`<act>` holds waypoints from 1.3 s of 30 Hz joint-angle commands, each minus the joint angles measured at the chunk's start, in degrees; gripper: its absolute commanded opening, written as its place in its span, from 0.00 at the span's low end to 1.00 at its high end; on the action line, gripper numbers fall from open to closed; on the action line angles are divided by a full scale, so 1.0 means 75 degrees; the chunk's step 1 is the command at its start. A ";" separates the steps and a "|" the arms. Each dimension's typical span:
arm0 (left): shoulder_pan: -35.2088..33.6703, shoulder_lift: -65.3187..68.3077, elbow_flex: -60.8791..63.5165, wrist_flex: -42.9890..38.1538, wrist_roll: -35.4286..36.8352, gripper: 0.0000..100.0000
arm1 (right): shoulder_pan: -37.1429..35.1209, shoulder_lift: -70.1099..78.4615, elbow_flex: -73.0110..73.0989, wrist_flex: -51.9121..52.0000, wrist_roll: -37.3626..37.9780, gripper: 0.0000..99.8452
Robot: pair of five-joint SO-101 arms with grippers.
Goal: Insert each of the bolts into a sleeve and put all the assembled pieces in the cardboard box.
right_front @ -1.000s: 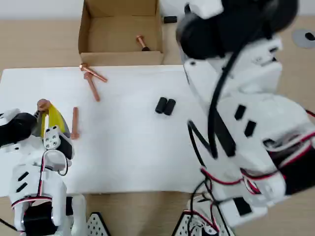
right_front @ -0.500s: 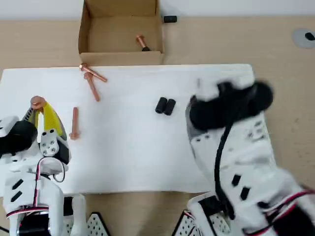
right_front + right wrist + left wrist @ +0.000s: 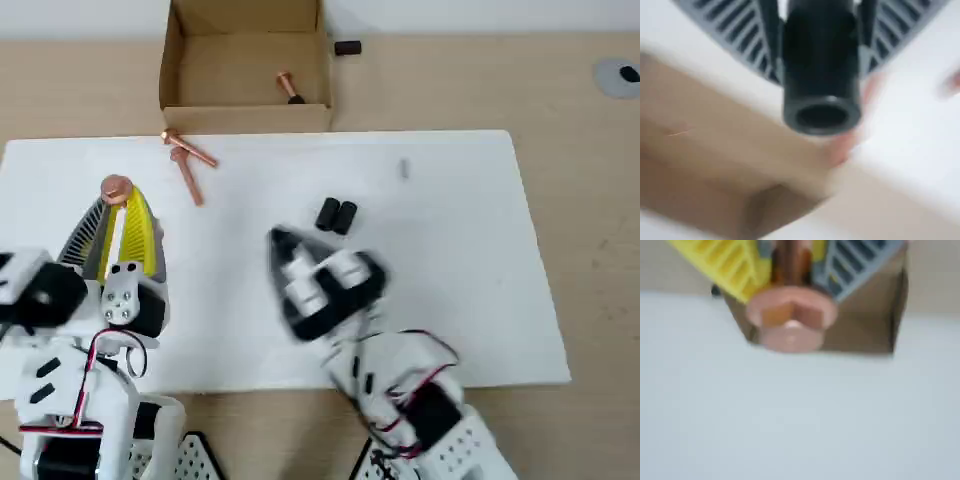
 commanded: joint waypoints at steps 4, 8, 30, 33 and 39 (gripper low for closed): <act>0.0961 -0.0029 -0.0352 0.0000 -0.0692 0.00 | -0.1448 -0.1131 0.0346 -0.1008 -0.0082 0.01; 0.2004 -0.0029 -0.0188 0.0692 -0.0715 0.00 | -0.1811 -0.0908 0.0358 -0.1571 -0.0035 0.01; 0.3177 -0.0029 -0.2145 0.2379 -0.0668 0.00 | -0.1811 -0.0768 0.0369 -0.1606 -0.0610 0.01; 0.3177 -0.0041 -0.2145 0.2497 -0.0457 0.00 | -0.1811 -0.0768 0.0369 -0.1606 -0.0610 0.01; 0.3212 -0.0041 -0.2098 0.2497 0.0023 0.00 | -0.1811 -0.0768 0.0369 -0.1606 -0.0610 0.01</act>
